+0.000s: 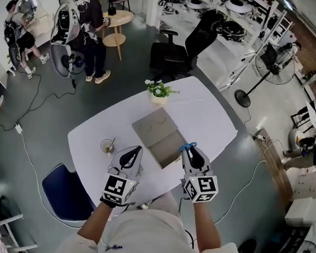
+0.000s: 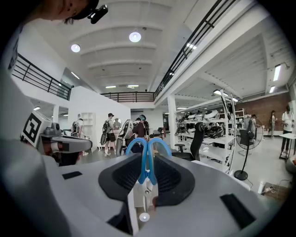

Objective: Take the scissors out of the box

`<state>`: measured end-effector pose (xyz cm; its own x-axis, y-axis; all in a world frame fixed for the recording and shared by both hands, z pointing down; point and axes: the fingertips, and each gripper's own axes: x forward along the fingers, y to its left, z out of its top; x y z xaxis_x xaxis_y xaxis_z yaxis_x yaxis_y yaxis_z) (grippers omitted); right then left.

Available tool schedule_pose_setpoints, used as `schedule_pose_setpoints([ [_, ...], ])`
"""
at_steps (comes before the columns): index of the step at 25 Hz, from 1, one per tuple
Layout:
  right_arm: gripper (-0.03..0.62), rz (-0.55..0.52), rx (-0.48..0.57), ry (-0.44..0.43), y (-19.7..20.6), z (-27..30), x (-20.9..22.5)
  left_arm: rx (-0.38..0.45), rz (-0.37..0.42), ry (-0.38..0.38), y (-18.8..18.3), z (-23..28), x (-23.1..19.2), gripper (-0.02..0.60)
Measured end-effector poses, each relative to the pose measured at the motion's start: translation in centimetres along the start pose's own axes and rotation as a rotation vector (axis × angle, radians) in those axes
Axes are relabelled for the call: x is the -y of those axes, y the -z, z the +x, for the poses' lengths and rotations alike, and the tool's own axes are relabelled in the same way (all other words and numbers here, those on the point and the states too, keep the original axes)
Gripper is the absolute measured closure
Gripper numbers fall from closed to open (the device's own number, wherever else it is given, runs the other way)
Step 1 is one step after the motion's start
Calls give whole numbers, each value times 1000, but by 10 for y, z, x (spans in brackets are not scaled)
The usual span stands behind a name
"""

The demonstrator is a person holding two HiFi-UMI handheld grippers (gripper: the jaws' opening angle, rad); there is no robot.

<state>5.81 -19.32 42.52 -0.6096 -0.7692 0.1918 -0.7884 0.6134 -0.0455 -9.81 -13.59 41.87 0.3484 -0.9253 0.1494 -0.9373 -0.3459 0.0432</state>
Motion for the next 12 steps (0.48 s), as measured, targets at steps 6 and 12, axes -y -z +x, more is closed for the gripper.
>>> schedule_pose_setpoints([
  [6, 503, 23, 47, -41, -10, -14, -26, -11, 38, -15, -7, -17, -2, 580],
  [12, 503, 8, 67, -59, -21, -28, -34, -16, 40, -19, -5, -17, -2, 580],
])
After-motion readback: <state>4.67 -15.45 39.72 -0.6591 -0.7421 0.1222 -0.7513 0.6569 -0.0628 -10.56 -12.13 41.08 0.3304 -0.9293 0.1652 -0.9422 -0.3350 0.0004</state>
